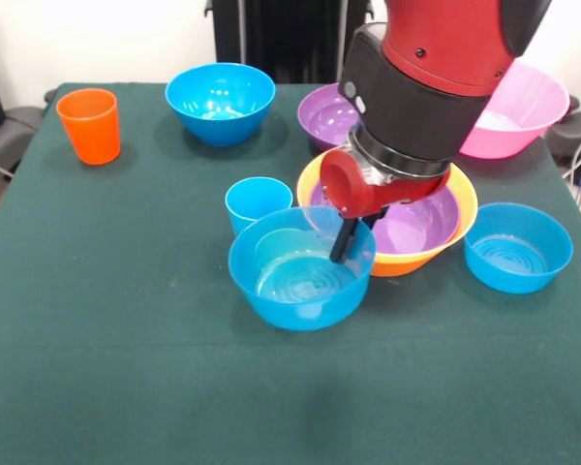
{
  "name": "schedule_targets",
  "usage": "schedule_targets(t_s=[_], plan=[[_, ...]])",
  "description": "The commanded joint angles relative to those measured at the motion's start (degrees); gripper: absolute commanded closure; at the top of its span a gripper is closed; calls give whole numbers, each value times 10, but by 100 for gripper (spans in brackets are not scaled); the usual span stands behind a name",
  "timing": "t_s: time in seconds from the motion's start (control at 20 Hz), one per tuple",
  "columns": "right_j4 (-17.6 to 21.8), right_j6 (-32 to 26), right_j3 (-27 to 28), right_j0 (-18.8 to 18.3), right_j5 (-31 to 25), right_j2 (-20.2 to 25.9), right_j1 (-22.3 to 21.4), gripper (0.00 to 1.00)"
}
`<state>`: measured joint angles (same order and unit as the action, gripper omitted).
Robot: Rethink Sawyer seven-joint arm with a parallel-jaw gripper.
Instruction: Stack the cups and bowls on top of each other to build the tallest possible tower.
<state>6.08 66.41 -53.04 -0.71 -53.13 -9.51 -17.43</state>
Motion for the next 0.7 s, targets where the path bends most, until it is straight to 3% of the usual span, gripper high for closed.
schedule_targets(t_s=[0.05, 0.3, 0.7], plan=[[1, 97, -94, 32, -19, 27, -25, 100], [2, 104, -134, 47, -20, 16, -50, 100], [0, 110, -198, 45, 28, 26, -61, 100]])
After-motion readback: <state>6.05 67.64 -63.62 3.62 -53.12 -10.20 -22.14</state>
